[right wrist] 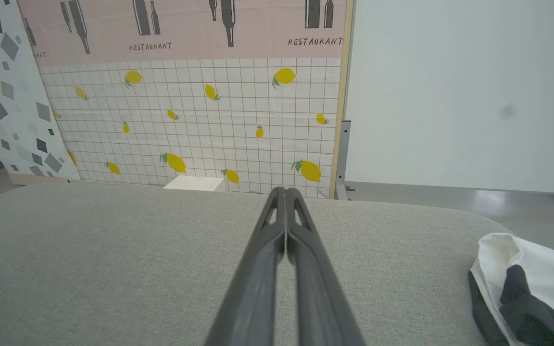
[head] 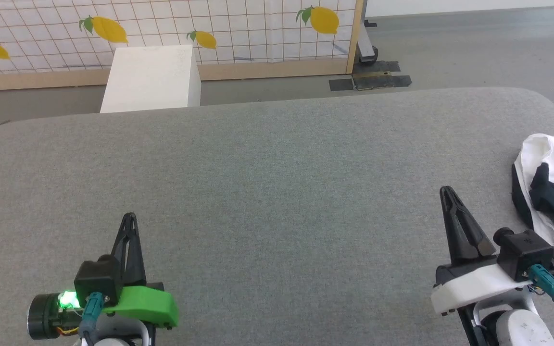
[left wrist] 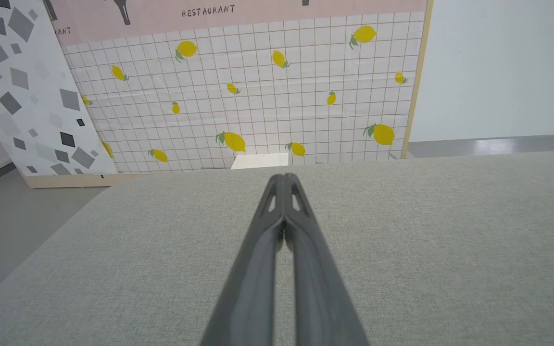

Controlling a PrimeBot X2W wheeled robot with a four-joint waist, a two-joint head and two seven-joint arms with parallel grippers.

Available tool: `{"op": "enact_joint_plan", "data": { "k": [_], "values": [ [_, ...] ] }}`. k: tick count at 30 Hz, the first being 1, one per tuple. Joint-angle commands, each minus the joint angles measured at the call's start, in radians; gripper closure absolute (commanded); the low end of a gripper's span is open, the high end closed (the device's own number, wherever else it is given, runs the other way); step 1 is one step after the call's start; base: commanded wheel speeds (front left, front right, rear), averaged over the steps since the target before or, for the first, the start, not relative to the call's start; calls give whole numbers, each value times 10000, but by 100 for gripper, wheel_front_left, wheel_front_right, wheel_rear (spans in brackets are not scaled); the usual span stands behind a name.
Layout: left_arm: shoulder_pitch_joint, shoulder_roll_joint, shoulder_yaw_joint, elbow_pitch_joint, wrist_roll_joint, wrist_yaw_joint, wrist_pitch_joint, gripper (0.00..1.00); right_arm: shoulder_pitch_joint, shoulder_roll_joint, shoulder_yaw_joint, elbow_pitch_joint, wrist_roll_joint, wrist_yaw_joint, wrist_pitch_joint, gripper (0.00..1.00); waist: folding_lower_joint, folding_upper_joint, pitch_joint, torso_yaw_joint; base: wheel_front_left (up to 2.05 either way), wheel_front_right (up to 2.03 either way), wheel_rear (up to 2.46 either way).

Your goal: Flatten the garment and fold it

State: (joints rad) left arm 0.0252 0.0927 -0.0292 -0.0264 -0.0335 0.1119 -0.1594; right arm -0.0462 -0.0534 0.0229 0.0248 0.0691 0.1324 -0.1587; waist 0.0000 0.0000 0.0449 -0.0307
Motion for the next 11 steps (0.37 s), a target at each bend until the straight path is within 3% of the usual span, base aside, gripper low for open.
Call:
{"op": "enact_joint_plan", "data": {
  "k": [1,11],
  "values": [
    [-84,-61,36,26,73,-96,66,100,126,12,-22,-63,-104,-7,66,100,0,0,-9,6,0,0,0],
    [-111,-119,77,63,114,-258,308,100,179,15,-55,-92,-197,-9,307,100,0,0,-79,54,0,0,0]
  ]
}}
